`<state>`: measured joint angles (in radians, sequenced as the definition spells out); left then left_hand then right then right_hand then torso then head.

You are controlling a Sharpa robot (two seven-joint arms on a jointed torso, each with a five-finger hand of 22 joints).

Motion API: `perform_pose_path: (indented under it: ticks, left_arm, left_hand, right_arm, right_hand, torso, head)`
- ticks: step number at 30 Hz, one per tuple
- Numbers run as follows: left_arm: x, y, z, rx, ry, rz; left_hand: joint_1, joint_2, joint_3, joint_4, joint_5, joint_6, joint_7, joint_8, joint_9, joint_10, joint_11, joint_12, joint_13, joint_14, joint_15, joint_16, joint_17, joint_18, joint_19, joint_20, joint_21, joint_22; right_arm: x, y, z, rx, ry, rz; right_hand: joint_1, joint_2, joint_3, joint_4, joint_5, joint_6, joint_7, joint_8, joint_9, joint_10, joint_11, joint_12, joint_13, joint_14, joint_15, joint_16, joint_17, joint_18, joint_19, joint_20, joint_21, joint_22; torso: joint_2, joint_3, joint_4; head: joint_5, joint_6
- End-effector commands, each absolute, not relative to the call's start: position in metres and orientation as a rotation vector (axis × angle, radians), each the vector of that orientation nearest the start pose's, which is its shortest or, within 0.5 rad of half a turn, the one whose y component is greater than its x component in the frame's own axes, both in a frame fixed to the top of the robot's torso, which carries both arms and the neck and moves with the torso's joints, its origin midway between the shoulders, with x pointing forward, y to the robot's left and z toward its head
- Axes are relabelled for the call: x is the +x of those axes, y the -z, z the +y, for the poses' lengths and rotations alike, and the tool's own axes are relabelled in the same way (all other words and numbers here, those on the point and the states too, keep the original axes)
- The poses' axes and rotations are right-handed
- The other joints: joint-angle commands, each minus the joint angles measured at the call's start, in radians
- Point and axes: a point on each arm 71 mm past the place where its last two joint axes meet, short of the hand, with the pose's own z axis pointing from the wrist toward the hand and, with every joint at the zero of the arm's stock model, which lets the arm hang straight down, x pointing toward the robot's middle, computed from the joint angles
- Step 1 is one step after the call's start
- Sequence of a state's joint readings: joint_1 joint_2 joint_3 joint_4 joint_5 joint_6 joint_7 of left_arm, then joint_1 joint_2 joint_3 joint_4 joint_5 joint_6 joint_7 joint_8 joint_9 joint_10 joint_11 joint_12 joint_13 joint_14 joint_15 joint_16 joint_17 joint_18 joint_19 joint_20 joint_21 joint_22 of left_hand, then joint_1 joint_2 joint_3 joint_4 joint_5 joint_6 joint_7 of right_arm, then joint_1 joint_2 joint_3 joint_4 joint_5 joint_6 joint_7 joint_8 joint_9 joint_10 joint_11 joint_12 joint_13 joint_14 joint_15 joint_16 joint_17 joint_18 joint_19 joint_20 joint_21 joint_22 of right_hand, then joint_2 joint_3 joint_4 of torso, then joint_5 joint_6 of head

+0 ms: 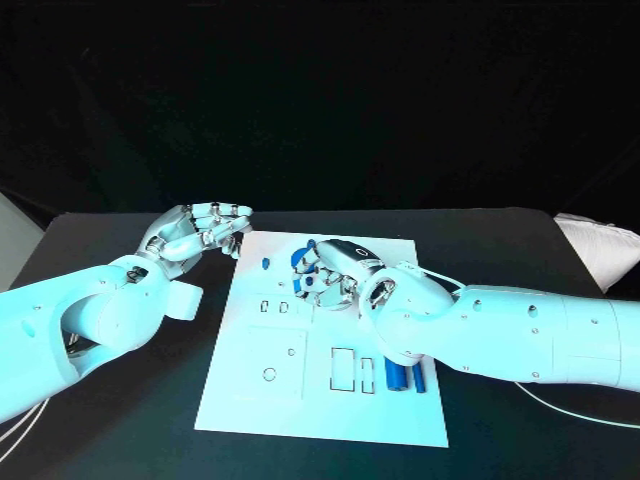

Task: Assemble the parts on the task board

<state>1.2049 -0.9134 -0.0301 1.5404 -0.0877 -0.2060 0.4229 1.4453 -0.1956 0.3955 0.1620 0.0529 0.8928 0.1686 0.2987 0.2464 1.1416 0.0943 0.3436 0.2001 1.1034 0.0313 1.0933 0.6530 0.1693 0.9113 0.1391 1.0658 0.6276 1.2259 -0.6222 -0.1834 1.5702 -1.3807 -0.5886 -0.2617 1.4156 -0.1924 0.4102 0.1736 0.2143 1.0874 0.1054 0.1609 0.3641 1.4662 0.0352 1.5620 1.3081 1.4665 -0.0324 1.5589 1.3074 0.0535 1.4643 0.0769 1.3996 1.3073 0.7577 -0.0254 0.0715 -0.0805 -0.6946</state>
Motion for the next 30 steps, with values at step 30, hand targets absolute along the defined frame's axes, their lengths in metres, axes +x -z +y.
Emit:
perform_pose_path:
  ticks: [30]
  left_arm:
    - [0.484, 0.168, 0.230, -0.973, 1.594, 1.489]
  left_hand:
    - [-0.037, 0.004, 0.025, -0.022, -0.003, -0.060, -0.006, 0.090, 0.025, -0.166, -0.011, 0.420, 0.260, 0.257, -0.012, 0.300, 0.478, -0.038, 0.224, -0.018, 0.216, 0.304]
  right_arm:
    - [0.440, 0.226, -0.077, -0.111, -0.748, 1.658]
  right_hand:
    - [-0.031, -0.003, 0.006, 0.002, -0.004, 0.005, 0.001, 0.006, 0.013, 0.100, -0.009, 0.001, 0.256, 0.097, -0.007, 0.002, 0.231, -0.008, 0.010, -0.009, -0.008, 0.122]
  torso:
    - [0.001, 0.0005, -0.0019]
  head:
    - [0.020, -0.029]
